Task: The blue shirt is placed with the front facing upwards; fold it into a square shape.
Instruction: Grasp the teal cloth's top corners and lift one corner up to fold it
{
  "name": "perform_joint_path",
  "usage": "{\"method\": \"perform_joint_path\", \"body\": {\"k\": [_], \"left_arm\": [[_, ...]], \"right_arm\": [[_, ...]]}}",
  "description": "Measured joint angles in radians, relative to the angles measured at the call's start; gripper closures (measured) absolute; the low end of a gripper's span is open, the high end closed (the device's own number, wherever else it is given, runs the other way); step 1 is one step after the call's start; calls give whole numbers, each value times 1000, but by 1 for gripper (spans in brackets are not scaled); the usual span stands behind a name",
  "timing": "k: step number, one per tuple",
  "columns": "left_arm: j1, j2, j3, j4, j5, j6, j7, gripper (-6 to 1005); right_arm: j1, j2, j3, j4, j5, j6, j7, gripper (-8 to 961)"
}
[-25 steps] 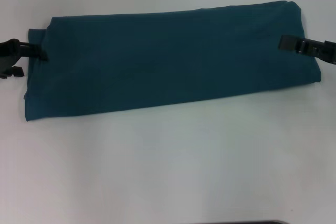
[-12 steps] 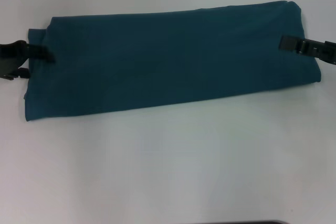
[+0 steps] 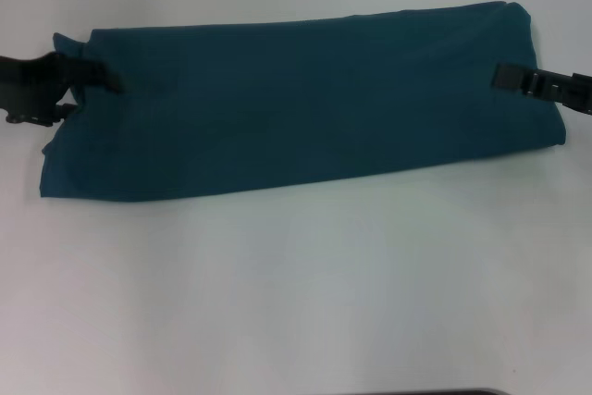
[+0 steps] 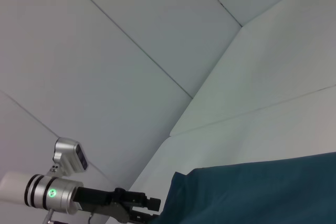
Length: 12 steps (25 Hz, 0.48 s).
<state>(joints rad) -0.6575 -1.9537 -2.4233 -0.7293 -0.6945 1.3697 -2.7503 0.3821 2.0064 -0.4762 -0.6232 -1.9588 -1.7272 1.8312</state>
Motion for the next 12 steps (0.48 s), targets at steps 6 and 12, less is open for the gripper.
{"method": "perform_joint_path", "body": {"k": [6,12], "left_arm": [[9,8,-1,-4,45,-33,-12,167],[9,-1,5,-4,106,-83,-22,168]], "right_arm": [[3,0,1,0,0,0,1,10],[3,-1,1,-1,0,0,2,10]]}}
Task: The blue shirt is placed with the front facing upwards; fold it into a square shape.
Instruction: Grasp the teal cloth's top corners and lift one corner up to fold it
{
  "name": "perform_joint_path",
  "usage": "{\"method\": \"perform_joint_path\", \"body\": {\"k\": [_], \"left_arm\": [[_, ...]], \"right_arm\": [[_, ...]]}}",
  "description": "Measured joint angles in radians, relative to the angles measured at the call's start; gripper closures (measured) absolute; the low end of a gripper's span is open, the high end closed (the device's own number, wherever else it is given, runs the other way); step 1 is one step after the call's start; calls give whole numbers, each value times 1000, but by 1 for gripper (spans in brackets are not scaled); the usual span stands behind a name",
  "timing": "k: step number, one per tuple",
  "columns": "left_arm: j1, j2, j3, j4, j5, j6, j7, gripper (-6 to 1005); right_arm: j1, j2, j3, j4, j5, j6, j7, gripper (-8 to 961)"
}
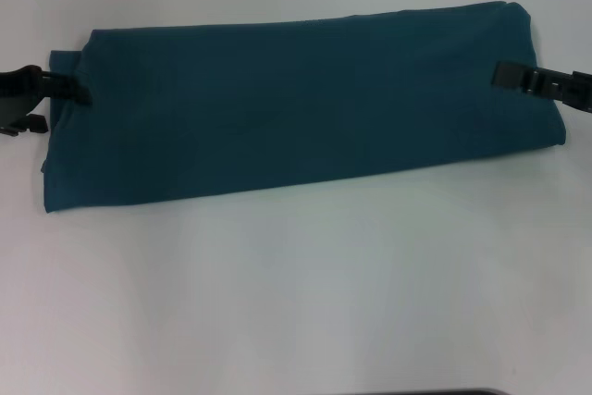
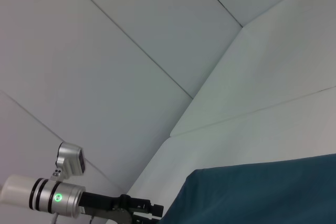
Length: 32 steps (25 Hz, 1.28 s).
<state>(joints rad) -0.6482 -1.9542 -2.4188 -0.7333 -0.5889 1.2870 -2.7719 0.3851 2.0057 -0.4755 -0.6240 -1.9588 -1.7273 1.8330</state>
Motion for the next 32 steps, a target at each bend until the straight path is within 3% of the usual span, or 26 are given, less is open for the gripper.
{"method": "perform_joint_path", "body": {"k": [9,20,26,32], "left_arm": [[-5,-1,4,6,24,-8,-10,169],[-42,-15,-3,15,13,81,-4,170],[-55,-8,-6,17,-50,151,14,171],[-64,0,4,17,-19,161,5,172]], "right_arm": [[0,-1,4,1,0,0,0,11],[0,-1,5,-2,0,0,0,11],[-1,-5,6,0,0,-2,-2,11],[-5,-7,6,1,0,-6,-3,9]]}}
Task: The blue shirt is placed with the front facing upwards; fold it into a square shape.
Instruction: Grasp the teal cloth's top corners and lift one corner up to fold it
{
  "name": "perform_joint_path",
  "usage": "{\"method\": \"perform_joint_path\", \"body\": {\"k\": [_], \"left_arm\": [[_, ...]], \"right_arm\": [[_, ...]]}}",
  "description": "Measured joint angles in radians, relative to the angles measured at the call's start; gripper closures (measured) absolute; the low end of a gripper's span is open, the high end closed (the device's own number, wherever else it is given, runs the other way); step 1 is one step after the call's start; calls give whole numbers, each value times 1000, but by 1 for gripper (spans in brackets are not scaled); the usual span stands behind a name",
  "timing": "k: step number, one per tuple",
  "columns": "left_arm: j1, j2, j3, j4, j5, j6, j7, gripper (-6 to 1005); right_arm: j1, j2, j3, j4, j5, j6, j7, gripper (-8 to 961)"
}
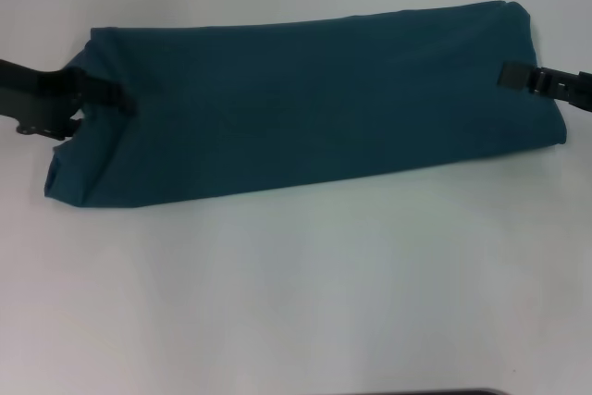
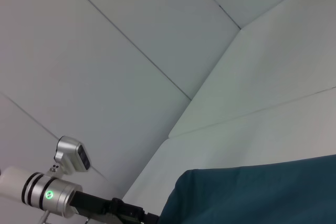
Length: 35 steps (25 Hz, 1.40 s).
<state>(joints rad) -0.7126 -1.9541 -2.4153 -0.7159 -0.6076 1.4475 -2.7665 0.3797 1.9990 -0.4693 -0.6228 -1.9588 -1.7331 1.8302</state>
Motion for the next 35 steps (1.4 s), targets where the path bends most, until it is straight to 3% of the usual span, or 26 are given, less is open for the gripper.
{"method": "perform_joint_path", "body": {"k": [5,13,24,28,35], "left_arm": [[-19,3,14,-3,82,-1,-4,268],[-25,-9,16,-14,84,25,10,512],[-35,-12,51,-35,91,40,15,968],[-11,-4,44,-80,89,65,16,971],[54,43,0,-157,93,105,5,972]], "right_arm": [[-1,0,0,0,0,2,1,10],[-1,0,-2,0,0,4,1,12],[-5,0,0,0,0,-2,1,14],[-5,0,0,0,0,-2,1,15],[0,-1,0,0,0,-2,5,44]]}}
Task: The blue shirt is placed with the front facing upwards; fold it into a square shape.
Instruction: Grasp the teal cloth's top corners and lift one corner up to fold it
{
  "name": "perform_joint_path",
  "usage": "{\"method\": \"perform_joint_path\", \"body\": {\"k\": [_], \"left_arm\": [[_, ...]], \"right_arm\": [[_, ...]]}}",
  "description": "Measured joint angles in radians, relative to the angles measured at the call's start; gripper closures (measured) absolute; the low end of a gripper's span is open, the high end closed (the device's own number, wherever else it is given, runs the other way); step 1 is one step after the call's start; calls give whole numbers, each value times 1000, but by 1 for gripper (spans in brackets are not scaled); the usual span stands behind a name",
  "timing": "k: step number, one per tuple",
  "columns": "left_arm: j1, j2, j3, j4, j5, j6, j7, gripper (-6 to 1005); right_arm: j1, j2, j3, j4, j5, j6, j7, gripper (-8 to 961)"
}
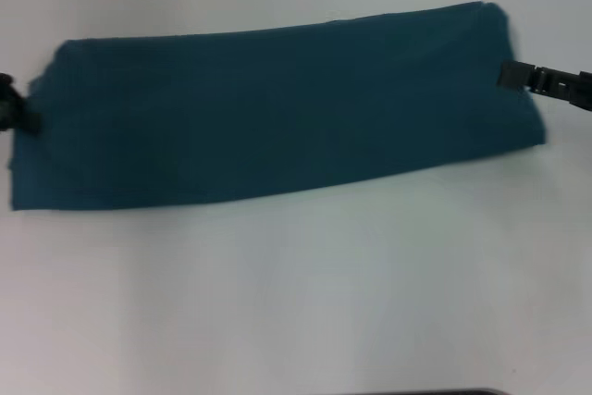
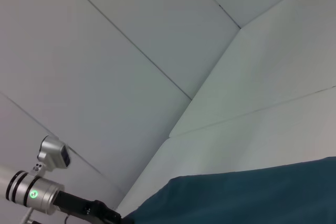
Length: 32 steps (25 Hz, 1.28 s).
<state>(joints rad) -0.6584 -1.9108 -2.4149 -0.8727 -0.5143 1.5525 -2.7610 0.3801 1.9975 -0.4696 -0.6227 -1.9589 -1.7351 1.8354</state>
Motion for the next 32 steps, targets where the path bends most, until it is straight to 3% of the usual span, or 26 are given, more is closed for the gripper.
{"method": "perform_joint_path", "body": {"k": [5,8,12,19,24,29,31,32], "left_arm": [[28,35,-16,-10,3,1,-10,971],[35,42,-37,-11,1,8,-9,971],[31,34,-77,-7,-36,62,26,972],[28,11,-90,-11,-199,183,96,972],[27,9,-94,-9,-211,181,105,972],[26,4,-129,-4,-244,194,118,973],[30,3,-135,-3,-297,211,119,973],[31,3,-137,-3,-330,226,120,973]], "right_arm": [[5,0,0,0,0,5,11,65],[10,2,0,0,0,6,11,78],[29,18,-4,0,0,7,9,95],[103,91,-41,22,10,38,-171,124],[143,99,-73,121,108,48,-443,145],[159,103,-121,279,161,214,-774,166],[184,103,-124,404,183,298,-920,408],[202,105,-120,466,189,337,-984,444]]}}
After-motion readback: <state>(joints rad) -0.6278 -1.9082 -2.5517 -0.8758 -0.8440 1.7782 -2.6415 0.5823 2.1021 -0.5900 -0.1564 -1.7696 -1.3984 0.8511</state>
